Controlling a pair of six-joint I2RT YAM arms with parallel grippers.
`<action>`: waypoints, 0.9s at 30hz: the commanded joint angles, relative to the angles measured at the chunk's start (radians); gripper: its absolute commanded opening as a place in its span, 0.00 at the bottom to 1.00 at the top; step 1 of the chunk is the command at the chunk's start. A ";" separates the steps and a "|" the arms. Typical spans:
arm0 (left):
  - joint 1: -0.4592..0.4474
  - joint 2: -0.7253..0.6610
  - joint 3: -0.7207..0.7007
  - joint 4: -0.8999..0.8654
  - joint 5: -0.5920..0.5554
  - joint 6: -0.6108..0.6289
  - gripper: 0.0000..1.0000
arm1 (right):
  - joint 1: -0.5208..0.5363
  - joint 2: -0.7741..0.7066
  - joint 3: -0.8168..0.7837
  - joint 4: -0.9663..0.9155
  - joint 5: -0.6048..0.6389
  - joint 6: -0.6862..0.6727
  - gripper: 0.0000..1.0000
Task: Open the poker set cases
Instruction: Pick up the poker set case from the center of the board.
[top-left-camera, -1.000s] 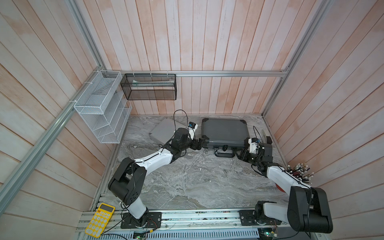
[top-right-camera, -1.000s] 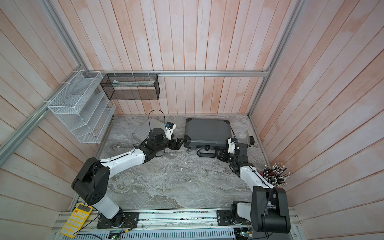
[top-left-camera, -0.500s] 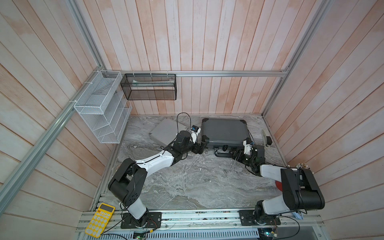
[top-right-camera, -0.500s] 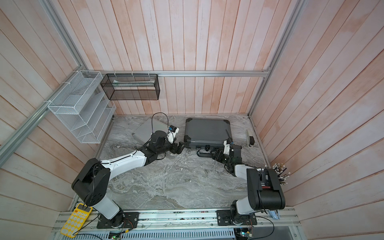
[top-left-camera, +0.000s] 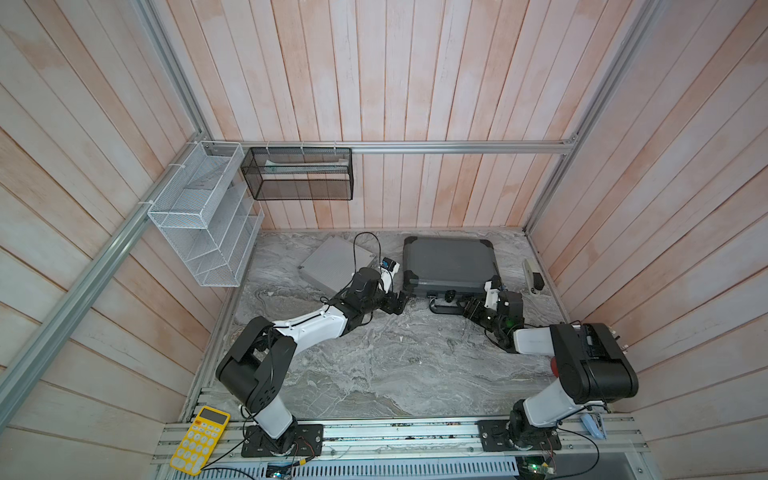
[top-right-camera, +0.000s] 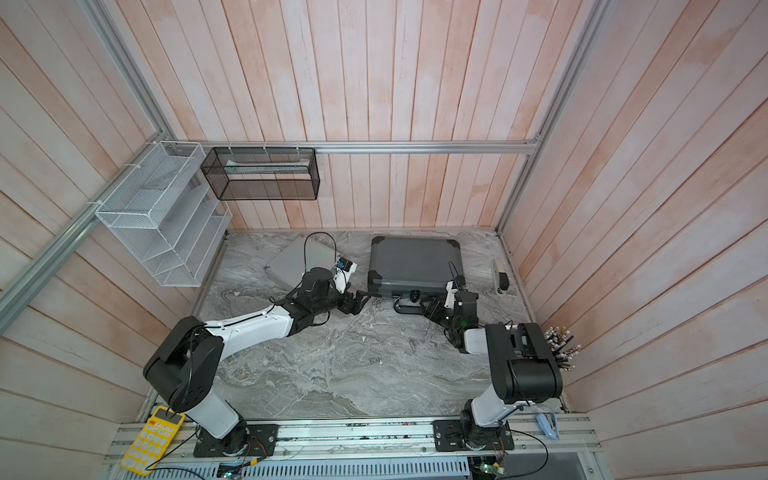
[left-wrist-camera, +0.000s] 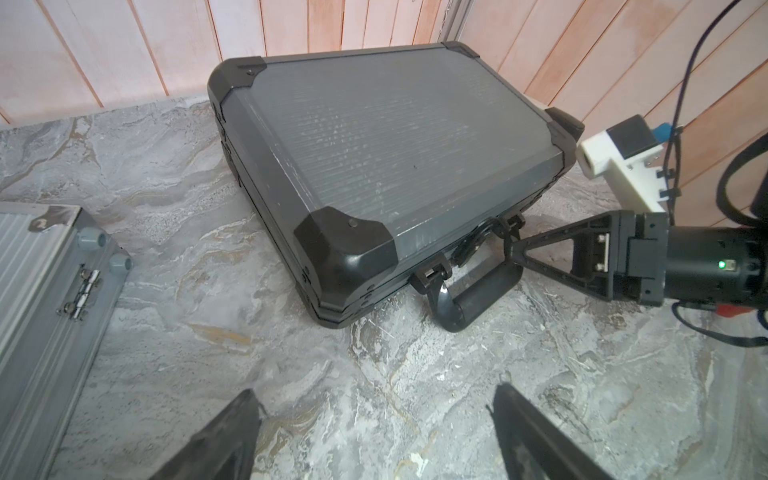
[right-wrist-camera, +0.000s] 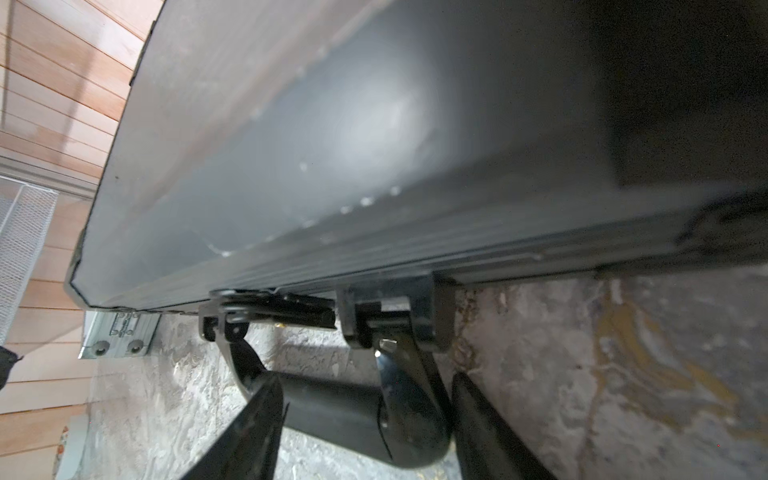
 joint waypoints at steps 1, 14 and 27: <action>-0.001 0.013 -0.011 0.034 -0.003 0.010 0.90 | 0.020 0.015 -0.017 0.099 -0.047 0.051 0.56; -0.062 0.123 0.074 -0.066 -0.031 0.224 0.90 | 0.020 -0.065 -0.003 0.027 -0.016 0.055 0.25; -0.206 0.272 0.174 0.016 -0.211 0.592 0.91 | 0.020 -0.124 0.057 -0.081 -0.016 0.047 0.18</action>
